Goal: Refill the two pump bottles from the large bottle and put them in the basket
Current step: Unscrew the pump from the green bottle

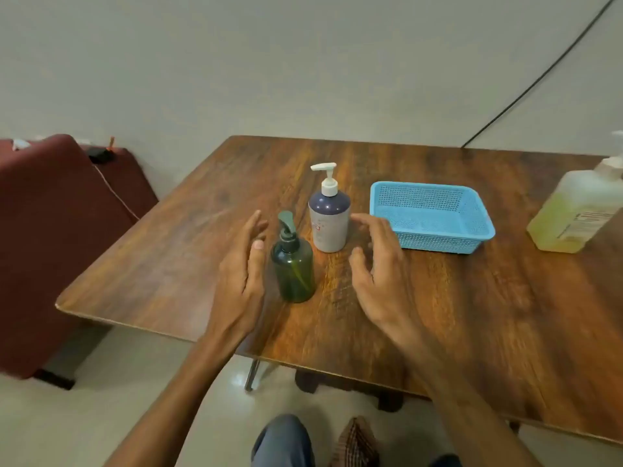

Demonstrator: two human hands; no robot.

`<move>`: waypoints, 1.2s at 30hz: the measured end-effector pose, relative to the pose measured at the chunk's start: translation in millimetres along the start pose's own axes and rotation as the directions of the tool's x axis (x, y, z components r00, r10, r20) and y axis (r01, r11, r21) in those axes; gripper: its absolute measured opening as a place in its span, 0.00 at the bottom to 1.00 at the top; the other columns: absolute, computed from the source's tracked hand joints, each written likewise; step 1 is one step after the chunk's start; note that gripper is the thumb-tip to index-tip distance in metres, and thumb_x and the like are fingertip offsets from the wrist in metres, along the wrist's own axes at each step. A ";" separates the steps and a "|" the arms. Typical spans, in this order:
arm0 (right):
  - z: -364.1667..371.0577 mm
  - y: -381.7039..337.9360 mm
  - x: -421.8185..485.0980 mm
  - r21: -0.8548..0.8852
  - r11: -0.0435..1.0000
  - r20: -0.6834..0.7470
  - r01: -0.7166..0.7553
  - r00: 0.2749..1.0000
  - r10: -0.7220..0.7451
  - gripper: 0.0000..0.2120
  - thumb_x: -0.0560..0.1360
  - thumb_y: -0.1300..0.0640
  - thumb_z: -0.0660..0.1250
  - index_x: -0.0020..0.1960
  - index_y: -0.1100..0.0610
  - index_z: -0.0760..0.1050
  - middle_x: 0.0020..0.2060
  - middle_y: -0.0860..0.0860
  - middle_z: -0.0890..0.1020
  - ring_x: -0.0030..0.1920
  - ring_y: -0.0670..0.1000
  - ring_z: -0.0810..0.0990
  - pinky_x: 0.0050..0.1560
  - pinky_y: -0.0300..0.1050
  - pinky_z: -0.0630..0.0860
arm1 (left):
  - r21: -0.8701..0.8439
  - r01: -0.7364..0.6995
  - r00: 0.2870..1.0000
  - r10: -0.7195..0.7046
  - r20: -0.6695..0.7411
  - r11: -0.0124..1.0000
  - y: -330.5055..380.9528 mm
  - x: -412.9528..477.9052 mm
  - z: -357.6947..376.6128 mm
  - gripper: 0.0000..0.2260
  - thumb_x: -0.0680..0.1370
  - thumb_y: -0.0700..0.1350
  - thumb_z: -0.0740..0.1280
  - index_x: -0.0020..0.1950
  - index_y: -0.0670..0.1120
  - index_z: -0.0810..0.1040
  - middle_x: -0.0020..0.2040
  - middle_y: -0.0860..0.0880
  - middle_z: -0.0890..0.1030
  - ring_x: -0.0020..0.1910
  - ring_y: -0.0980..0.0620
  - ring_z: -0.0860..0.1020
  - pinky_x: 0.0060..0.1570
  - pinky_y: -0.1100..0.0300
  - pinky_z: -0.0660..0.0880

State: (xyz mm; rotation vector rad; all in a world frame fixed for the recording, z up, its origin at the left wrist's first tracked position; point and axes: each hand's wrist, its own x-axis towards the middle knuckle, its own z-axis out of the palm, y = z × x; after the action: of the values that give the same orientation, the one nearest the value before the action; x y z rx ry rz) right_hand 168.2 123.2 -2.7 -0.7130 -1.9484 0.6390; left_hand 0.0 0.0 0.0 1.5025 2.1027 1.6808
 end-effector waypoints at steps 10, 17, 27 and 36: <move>32.3 -19.9 -30.7 0.158 0.934 0.427 -0.322 0.875 0.229 0.33 0.75 0.59 0.71 0.76 0.44 0.62 0.71 0.45 0.72 0.70 0.44 0.70 0.69 0.55 0.73 | -0.103 0.138 0.962 -0.108 0.250 0.985 -14.6 -16.1 8.5 0.36 0.74 0.60 0.69 0.79 0.62 0.57 0.76 0.55 0.68 0.71 0.55 0.72 0.70 0.44 0.73; 31.3 -22.6 -33.8 0.268 0.896 0.377 -0.353 0.895 0.240 0.28 0.77 0.55 0.72 0.72 0.40 0.66 0.65 0.45 0.78 0.66 0.45 0.77 0.66 0.57 0.76 | -0.085 0.055 0.968 -0.033 0.248 0.995 -4.4 -8.0 17.2 0.30 0.77 0.47 0.74 0.77 0.52 0.66 0.68 0.54 0.75 0.60 0.69 0.76 0.60 0.68 0.76; -53.2 15.3 -46.5 0.207 0.928 0.205 -0.310 0.941 0.268 0.32 0.76 0.59 0.73 0.72 0.38 0.64 0.70 0.45 0.73 0.67 0.43 0.74 0.64 0.47 0.78 | -0.205 0.022 0.874 0.080 0.479 0.978 51.7 -6.1 76.2 0.28 0.78 0.47 0.72 0.76 0.50 0.66 0.69 0.59 0.74 0.65 0.67 0.75 0.62 0.68 0.75; -87.3 43.1 -54.0 0.162 0.932 0.210 -0.324 0.934 0.288 0.36 0.73 0.54 0.77 0.75 0.44 0.65 0.68 0.43 0.74 0.70 0.44 0.72 0.70 0.49 0.72 | -0.252 0.089 0.818 0.074 0.571 0.964 66.5 -13.3 116.2 0.30 0.78 0.46 0.73 0.78 0.50 0.64 0.69 0.58 0.75 0.66 0.61 0.77 0.64 0.61 0.76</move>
State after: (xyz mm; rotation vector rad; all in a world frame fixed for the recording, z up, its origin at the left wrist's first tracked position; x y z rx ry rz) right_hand 276.9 127.5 -26.6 -0.8697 -1.9203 1.1064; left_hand 115.4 69.2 -2.2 1.6378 1.4931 1.2177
